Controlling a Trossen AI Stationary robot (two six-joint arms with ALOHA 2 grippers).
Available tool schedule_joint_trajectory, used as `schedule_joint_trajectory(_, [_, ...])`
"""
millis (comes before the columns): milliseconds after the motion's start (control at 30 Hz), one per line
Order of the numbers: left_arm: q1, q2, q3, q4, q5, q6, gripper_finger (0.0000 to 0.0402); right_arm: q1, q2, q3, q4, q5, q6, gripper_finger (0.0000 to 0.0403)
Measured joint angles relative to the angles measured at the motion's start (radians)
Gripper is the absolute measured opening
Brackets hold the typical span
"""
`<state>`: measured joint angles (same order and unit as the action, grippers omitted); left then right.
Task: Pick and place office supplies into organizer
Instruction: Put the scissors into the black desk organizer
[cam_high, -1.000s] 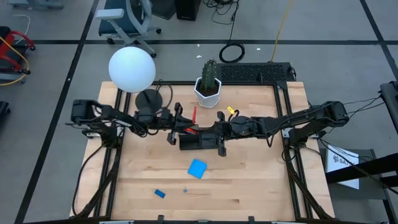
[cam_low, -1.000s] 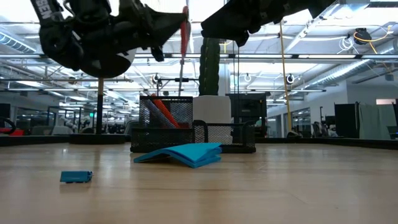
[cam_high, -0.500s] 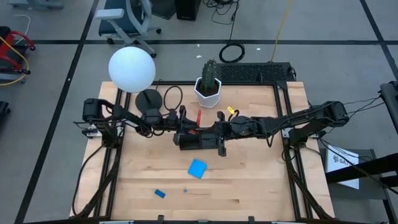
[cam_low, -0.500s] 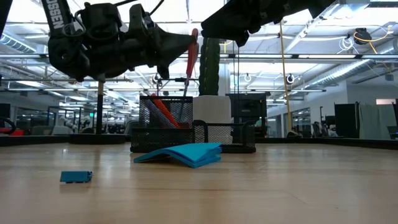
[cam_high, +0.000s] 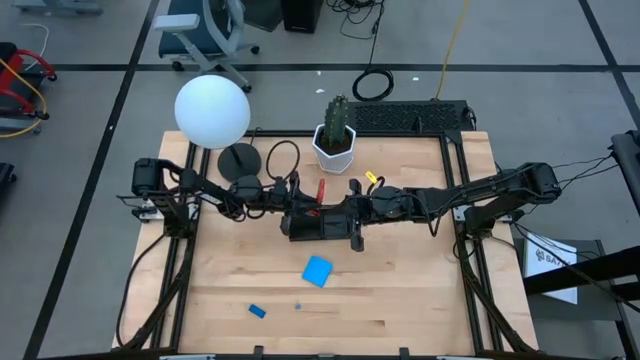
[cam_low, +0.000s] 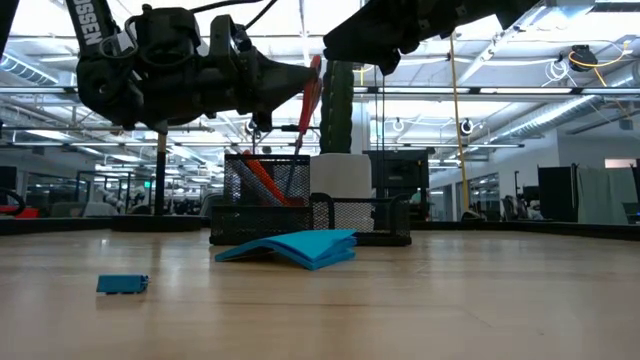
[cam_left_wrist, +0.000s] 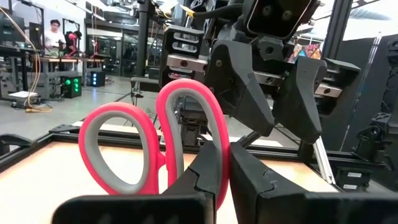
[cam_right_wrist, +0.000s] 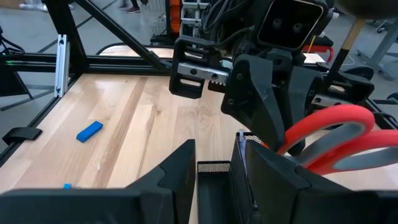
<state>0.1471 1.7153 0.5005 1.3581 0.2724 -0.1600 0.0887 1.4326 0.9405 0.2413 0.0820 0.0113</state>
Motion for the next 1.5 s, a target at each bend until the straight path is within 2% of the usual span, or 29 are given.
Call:
schedule_joint_trajectory(333, [-0.008, 0.006, -0.004, -0.076, -0.003, -0.011, 0.0018, 0.000, 0.000, 0.000, 0.000, 0.000, 0.000, 0.0130])
schedule_joint_trajectory(567, [-0.004, 0.003, -0.003, -0.092, -0.019, -0.027, 0.0044, 0.000, 0.000, 0.000, -0.008, 0.000, 0.000, 0.0130])
schedule_joint_trajectory(833, [-0.005, 0.002, -0.003, -0.161, -0.033, -0.007, 0.0018, 0.000, 0.000, 0.000, -0.007, 0.000, 0.000, 0.0130])
schedule_joint_trajectory(1133, [0.000, 0.002, -0.001, -0.190, -0.083, -0.051, 0.0109, 0.000, 0.000, 0.000, -0.007, 0.000, 0.000, 0.0130])
schedule_joint_trajectory(1500, [0.000, 0.002, -0.001, -0.178, -0.082, -0.102, 0.0154, 0.000, 0.000, 0.000, -0.007, 0.000, 0.000, 0.0130])
